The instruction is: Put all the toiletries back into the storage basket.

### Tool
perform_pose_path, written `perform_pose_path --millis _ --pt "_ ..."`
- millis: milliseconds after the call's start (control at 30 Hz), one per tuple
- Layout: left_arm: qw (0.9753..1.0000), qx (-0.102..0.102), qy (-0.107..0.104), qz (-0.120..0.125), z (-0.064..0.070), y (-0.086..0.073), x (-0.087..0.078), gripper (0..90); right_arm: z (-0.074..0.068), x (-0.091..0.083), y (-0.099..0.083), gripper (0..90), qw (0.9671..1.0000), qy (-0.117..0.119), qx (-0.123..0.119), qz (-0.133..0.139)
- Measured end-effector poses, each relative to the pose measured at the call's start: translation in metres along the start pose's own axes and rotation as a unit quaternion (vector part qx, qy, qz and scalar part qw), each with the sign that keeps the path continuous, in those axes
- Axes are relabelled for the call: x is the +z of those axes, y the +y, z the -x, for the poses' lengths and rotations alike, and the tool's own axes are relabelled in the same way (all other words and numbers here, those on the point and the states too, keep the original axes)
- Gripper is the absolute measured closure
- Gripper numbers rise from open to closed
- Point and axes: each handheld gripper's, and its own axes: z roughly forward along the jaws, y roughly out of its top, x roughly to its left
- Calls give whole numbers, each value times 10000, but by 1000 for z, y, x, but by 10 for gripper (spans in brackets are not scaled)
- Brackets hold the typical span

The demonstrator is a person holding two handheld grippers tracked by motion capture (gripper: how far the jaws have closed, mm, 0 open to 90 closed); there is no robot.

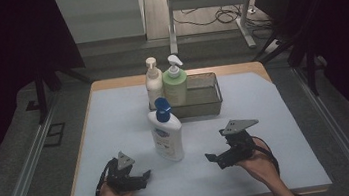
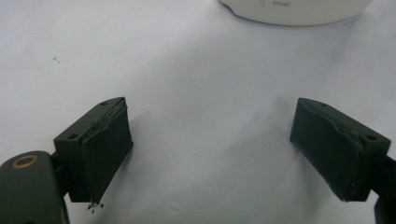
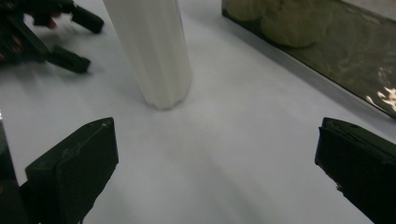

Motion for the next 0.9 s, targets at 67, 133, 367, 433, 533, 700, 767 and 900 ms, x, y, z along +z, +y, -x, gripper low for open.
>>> perform_pose_path --millis 67,133,367,433,533,700,767,900 --pt "10000 1 0 -1 0 0 0 121 -1 1 3 7 10000 54 12 47" --pt "10000 9 -3 -4 0 0 0 121 -3 4 7 39 9999 125 7 60" --pt "10000 24 -6 -10 0 0 0 121 -11 13 19 59 9994 306 -120 -61" --pt "10000 20 -7 -7 0 0 0 121 -13 16 23 52 9994 291 -192 -87" --pt "10000 15 -6 -3 0 0 0 121 -16 20 27 43 9992 335 -228 -73" --pt "10000 17 -7 -5 0 0 0 121 -22 27 36 48 9989 406 -245 -60" --pt "10000 16 -8 -5 0 0 0 121 -24 30 40 44 9987 420 -268 -56" --pt "10000 13 -10 -7 0 0 0 121 -29 34 46 28 9986 364 -388 -53"
